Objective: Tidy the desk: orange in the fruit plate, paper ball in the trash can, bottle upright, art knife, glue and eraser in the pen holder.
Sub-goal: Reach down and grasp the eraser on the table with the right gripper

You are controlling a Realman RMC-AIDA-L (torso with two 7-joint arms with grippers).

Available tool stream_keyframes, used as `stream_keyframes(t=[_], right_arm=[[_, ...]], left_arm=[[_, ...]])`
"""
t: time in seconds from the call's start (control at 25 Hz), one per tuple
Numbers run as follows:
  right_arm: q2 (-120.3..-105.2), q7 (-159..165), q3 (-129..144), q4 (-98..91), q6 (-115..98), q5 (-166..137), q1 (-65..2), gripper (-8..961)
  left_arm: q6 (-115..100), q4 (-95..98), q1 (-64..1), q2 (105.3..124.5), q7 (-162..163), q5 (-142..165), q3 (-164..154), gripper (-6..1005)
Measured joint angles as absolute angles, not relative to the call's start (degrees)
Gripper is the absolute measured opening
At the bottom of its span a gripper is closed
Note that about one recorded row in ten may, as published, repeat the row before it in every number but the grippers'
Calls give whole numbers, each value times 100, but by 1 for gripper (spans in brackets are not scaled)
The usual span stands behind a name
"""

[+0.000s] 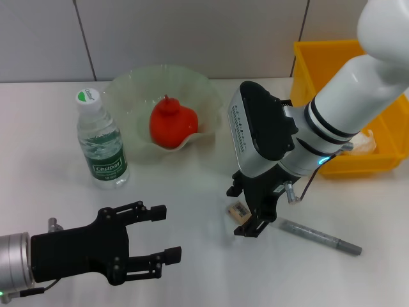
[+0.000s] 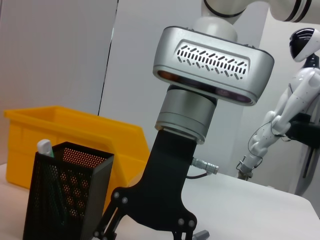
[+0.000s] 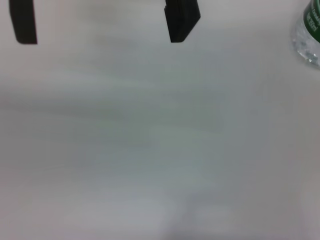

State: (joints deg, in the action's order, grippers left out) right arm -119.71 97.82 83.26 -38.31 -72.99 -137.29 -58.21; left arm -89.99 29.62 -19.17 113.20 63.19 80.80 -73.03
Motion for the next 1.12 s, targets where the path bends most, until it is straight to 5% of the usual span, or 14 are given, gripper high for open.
stream_keyframes(t=[1.12], right_arm=[[-11961,9694,8301,-3567,-6937,-13719,-5842,758]], left_arm=[[-9136,2961,-1910,11329,6319,8068,-7136,812]])
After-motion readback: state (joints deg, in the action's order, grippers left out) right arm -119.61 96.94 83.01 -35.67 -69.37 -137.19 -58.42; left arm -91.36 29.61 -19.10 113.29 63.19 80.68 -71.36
